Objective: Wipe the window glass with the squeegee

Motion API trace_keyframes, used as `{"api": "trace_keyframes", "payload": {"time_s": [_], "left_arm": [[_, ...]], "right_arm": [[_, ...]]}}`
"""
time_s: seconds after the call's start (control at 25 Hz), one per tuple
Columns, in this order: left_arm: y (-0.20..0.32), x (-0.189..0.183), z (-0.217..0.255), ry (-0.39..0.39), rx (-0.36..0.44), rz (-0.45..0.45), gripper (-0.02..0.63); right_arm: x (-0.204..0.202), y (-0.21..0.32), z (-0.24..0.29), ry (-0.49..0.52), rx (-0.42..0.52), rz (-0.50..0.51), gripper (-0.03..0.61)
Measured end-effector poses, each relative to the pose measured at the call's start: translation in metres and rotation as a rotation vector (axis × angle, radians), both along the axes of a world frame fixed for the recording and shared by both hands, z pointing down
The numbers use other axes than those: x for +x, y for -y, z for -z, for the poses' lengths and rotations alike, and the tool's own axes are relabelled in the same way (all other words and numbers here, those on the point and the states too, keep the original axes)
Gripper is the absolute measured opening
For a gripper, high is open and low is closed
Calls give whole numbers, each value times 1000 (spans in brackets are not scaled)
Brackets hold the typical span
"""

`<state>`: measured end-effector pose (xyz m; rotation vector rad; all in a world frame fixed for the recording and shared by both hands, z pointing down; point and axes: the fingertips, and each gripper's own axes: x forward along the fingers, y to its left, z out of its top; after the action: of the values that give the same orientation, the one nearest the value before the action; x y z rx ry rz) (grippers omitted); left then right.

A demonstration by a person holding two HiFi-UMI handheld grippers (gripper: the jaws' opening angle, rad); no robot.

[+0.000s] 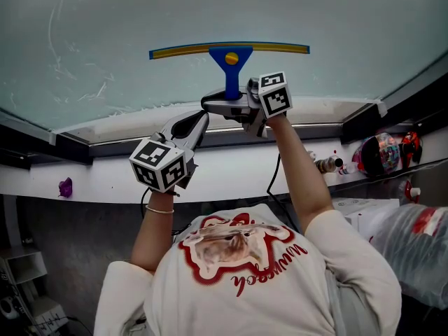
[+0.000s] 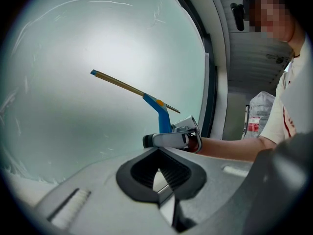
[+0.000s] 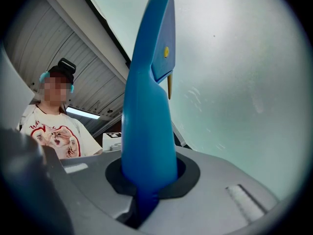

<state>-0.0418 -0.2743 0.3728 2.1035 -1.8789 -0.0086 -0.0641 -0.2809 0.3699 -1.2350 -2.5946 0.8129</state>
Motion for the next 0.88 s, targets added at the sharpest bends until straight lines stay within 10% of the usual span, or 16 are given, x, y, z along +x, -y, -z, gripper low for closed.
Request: {"api": "trace_keyframes", "payload": {"time_s": [0.88], "left_arm": [[-4, 4, -39, -43, -63, -14, 6]], "right_arm": [[3, -4, -41, -45, -50, 14, 49]]}}
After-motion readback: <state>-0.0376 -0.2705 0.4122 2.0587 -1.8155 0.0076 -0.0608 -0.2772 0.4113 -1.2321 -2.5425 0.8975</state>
